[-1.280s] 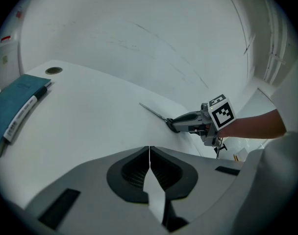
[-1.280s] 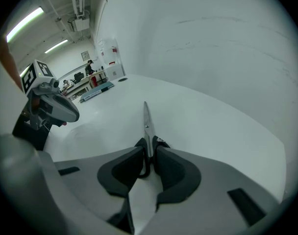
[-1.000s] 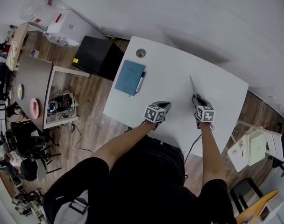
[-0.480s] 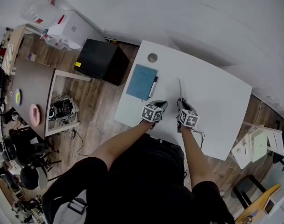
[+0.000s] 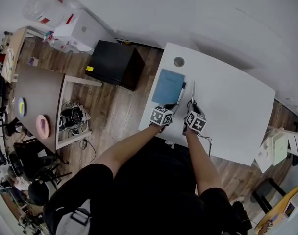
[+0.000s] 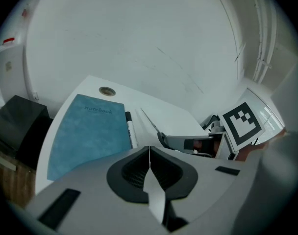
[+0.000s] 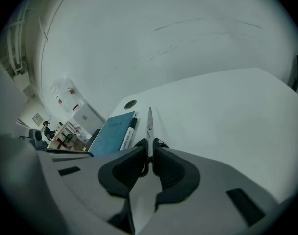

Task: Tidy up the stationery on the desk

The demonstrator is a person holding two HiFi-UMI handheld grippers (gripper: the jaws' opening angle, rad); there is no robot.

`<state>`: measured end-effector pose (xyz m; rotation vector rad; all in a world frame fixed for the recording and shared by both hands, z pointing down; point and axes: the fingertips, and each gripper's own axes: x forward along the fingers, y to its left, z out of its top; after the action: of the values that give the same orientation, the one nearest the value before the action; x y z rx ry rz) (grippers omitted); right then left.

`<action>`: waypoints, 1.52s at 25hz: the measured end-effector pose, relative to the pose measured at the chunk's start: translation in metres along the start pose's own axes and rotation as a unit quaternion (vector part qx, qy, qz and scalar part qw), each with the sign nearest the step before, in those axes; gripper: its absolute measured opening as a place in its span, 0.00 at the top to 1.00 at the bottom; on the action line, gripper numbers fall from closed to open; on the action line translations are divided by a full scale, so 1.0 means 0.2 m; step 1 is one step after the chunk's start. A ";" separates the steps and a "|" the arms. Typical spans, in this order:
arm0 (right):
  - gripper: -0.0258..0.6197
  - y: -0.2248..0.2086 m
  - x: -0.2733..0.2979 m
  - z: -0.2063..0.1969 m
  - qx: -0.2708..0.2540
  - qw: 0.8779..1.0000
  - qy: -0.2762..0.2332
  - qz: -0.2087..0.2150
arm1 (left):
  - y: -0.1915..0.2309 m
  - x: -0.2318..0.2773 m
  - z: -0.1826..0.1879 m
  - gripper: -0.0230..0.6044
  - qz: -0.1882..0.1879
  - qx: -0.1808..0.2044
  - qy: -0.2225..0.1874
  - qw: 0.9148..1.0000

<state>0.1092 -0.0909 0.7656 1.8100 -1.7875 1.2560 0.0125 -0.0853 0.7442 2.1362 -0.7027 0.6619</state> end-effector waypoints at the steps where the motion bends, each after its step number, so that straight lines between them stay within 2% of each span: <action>1: 0.82 0.02 0.00 -0.01 0.004 1.000 -0.004 -0.009 | 0.02 -0.02 -0.01 0.94 -0.004 0.004 0.002 1.000; 6: 0.82 0.09 0.01 -0.07 0.027 0.998 -0.009 -0.052 | 0.09 -0.11 -0.05 0.94 -0.020 0.026 0.016 0.999; 14: 0.82 0.10 0.05 -0.14 0.032 0.996 -0.008 -0.088 | 0.16 -0.17 -0.08 0.94 -0.038 0.017 0.008 0.999; 24: 0.82 0.10 0.07 -0.14 0.030 0.995 -0.005 -0.096 | 0.21 -0.24 -0.12 0.94 -0.038 -0.001 -0.001 0.999; 38: 0.82 0.15 0.05 -0.15 0.034 0.997 -0.008 -0.065 | 0.19 -0.27 -0.15 0.94 -0.035 -0.012 -0.011 0.999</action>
<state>0.0693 -0.0799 0.7799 1.9437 -1.6242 1.2706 -0.0586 -0.0680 0.7448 2.1385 -0.6426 0.5907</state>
